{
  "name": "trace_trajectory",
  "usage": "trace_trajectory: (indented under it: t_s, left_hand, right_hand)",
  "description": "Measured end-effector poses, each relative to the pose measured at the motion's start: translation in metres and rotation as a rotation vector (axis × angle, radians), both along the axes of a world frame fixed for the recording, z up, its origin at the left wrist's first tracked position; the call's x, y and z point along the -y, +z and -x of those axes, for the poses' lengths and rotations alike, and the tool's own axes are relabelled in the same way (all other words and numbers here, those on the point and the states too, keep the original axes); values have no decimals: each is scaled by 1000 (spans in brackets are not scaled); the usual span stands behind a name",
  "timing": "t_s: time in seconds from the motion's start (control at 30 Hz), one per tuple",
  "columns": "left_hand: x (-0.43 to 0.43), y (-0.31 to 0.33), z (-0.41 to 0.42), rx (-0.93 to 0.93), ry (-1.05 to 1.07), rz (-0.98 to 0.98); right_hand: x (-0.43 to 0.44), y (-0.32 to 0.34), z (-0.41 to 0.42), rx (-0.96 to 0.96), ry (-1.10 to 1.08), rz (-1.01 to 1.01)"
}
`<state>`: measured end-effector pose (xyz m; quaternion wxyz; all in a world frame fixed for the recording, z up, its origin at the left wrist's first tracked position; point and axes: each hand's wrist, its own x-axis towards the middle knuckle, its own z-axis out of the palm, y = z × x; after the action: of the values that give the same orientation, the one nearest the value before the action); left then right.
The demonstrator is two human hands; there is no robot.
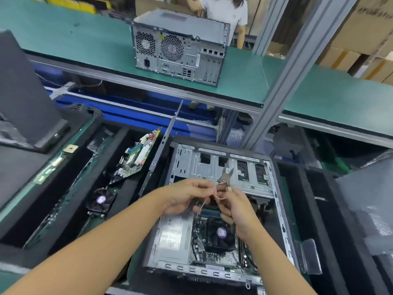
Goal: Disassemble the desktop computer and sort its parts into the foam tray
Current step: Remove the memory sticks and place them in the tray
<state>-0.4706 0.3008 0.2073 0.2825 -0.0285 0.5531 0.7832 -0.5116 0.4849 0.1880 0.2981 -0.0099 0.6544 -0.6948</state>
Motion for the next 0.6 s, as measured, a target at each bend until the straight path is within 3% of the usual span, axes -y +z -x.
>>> trace_trajectory:
  t_s: [0.1,0.43,0.6]
  left_hand:
    - [22,4,-14,-52,74,-64]
    - [113,0,-114,-208,45,-506]
    - [182,-28,-211,-191,166,-620]
  right_hand:
    - [25,7,0,-101,54,-3]
    - [116,24,-67,-329,325,58]
    - [197,7,-145,-360,594,-87]
